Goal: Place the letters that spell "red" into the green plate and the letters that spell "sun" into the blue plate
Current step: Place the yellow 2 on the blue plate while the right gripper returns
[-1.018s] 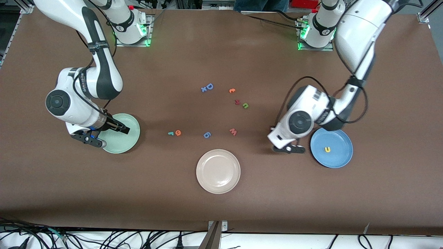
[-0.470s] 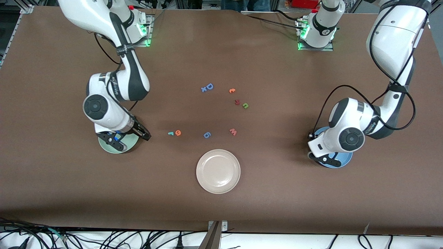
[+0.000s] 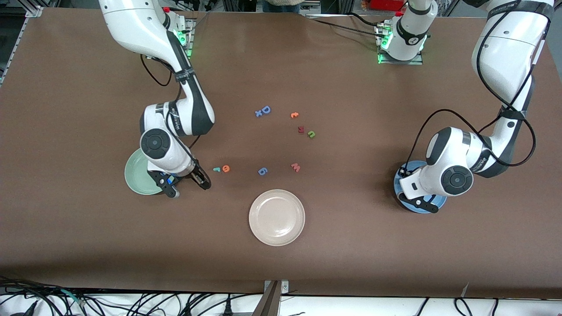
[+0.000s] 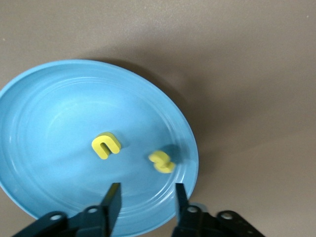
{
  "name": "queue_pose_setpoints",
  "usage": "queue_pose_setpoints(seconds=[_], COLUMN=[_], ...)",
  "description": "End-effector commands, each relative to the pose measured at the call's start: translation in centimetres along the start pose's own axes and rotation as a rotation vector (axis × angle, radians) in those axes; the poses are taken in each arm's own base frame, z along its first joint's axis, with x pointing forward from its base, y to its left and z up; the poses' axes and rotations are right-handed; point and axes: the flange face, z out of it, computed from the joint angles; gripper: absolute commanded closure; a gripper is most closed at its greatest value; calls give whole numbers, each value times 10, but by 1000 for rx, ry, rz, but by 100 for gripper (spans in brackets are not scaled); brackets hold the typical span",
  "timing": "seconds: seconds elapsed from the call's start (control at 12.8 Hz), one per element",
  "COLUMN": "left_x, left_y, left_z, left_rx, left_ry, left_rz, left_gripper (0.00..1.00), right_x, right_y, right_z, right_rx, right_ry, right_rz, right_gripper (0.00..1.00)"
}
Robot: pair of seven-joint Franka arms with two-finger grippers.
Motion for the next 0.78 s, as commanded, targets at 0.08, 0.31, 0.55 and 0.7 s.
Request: queue_pose_setpoints(seconds=[0.08, 0.31, 0.55, 0.7], left_x=[2, 12, 14, 13], left_y=[20, 98, 200, 233], left_z=[-13, -32, -30, -23], left_rx=[20, -63, -43, -48], left_ry=[8, 40, 35, 62], left_rz=[52, 45, 15, 66], left_gripper=[0, 0, 0, 0], right_x=[-21, -22, -24, -32], right_y=[-32, -37, -38, -35], right_z=[19, 30, 30, 38], right_rx=[25, 33, 44, 26], right_ry=[-6, -22, -52, -55], right_rz=[97, 175, 211, 224], right_gripper=[8, 8, 10, 11])
